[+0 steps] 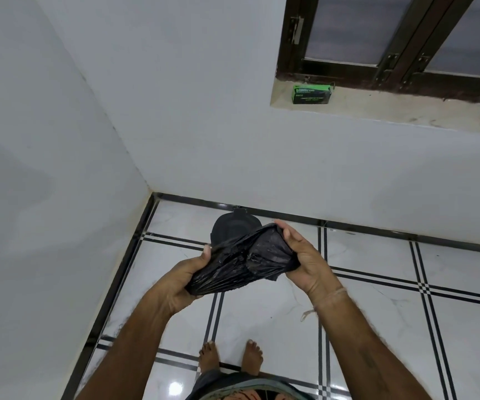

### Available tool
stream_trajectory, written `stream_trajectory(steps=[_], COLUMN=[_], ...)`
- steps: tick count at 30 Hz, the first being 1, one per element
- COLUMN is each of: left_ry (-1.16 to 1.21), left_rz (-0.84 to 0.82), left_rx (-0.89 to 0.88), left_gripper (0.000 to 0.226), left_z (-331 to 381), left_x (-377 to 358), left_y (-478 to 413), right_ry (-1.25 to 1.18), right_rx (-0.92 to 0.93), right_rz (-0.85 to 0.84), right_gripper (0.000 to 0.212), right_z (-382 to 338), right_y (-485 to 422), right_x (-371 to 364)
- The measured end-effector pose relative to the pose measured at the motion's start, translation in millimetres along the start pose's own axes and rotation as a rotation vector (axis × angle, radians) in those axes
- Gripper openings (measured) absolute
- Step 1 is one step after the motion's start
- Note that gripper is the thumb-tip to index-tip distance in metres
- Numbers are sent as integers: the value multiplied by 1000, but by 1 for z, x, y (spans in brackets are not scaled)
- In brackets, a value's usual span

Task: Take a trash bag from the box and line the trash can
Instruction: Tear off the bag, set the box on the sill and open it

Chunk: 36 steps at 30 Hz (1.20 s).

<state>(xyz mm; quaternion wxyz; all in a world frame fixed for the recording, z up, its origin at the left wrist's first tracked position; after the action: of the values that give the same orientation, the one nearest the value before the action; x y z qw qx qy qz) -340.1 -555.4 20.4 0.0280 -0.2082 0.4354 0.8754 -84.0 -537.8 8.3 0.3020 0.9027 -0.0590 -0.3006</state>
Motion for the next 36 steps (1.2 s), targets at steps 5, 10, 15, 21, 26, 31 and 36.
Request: stream_trajectory(steps=[5, 10, 15, 21, 26, 31, 36], left_ry=[146, 419, 495, 434, -1, -335, -465], left_rz=[2, 37, 81, 61, 22, 218, 235], left_rx=[-21, -96, -164, -207, -254, -332, -791], left_gripper=[51, 64, 26, 26, 38, 29, 56], left_z=[2, 5, 8, 6, 5, 20, 66], left_x=[7, 16, 22, 33, 21, 1, -44], left_y=[-2, -12, -19, -20, -26, -44, -33], right_ry=[-69, -26, 94, 153, 352, 655, 1053], right_rx=[18, 45, 68, 62, 124, 124, 729], right_rz=[127, 199, 229, 203, 167, 143, 277], right_gripper=[28, 36, 54, 42, 27, 42, 37], right_z=[8, 7, 6, 1, -6, -20, -64], right_y=[-12, -14, -14, -14, -15, -25, -20], right_x=[20, 35, 38, 48, 33, -2, -58])
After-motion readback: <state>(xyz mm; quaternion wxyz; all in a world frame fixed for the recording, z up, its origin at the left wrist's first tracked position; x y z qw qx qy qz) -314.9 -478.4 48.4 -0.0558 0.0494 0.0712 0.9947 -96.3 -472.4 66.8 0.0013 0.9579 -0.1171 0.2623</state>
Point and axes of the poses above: each hand's wrist, its own y-axis away from the middle knuckle, its own x-axis out of the back of the hand, z = x × y, the point moved 1 cm from there along -y, towards the middle knuckle, and after that the axes turned 4 degrees about y, right-handed, at the moved point
